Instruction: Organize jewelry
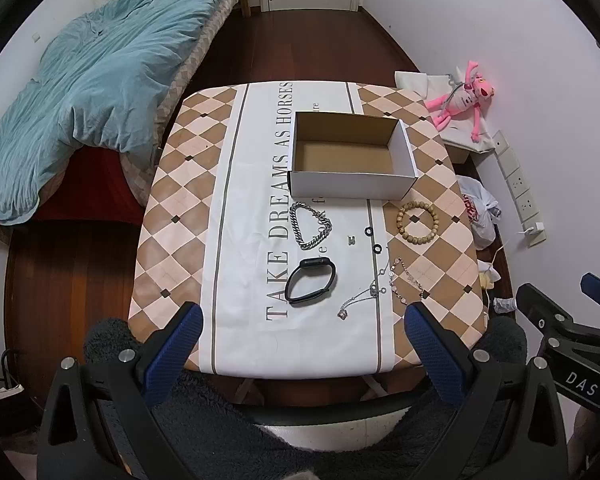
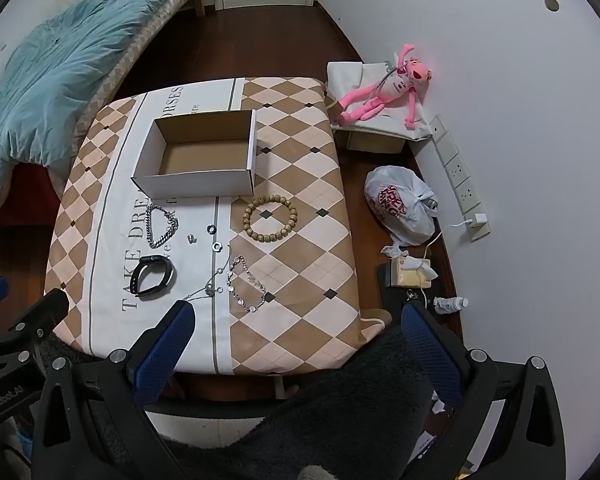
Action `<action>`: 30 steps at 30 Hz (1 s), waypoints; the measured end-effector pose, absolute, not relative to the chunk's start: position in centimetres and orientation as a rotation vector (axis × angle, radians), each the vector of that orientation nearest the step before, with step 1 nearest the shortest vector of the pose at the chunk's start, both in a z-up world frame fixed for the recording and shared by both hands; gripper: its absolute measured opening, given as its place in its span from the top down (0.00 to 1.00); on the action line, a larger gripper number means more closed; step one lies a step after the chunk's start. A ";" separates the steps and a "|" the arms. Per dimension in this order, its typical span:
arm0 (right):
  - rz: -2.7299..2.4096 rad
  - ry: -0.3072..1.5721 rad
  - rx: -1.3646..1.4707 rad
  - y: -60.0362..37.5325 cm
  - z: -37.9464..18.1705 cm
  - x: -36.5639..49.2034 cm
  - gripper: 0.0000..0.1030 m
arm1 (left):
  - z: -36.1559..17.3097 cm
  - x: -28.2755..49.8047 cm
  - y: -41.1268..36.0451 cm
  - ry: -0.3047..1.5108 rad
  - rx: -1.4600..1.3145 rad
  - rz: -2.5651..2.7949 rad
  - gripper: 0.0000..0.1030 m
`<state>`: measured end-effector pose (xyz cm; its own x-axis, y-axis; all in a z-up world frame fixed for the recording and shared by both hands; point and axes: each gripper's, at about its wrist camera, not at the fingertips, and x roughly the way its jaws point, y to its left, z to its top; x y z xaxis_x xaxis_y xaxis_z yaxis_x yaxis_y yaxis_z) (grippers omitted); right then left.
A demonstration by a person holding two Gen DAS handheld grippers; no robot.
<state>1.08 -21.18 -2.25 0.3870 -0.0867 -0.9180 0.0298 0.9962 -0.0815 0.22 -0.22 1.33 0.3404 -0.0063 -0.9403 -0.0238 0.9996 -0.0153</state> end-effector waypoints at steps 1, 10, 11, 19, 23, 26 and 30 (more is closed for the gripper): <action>-0.074 1.171 -0.055 -21.2 -2.3 1.1 0.00 | 1.4 0.3 -0.3 1.223 -0.027 0.011 0.00; -0.077 1.168 -0.057 -21.3 -2.1 1.2 0.00 | 1.5 0.3 -0.3 1.219 -0.029 0.013 0.00; -0.076 1.169 -0.056 -21.3 -2.1 1.2 0.00 | 1.5 0.3 -0.3 1.218 -0.029 0.014 0.00; -0.077 1.167 -0.059 -21.3 -1.9 1.4 0.00 | 1.8 0.6 -0.5 1.217 -0.031 0.015 0.00; -0.077 1.167 -0.059 -21.2 -1.8 1.4 0.00 | 1.7 0.5 -0.3 1.217 -0.032 0.011 0.00; -0.078 1.165 -0.058 -21.3 -1.7 1.4 0.00 | 1.8 0.6 -0.3 1.214 -0.031 0.011 0.00; -0.079 1.166 -0.059 -21.2 -1.7 1.3 0.00 | 2.1 0.9 -0.3 1.211 -0.032 0.010 0.00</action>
<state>1.34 -21.24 -1.66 0.3913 -0.0925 -0.9156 0.0313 0.9957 -0.0872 0.86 -0.25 2.06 0.3524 -0.0097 -0.9358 -0.0244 0.9995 -0.0195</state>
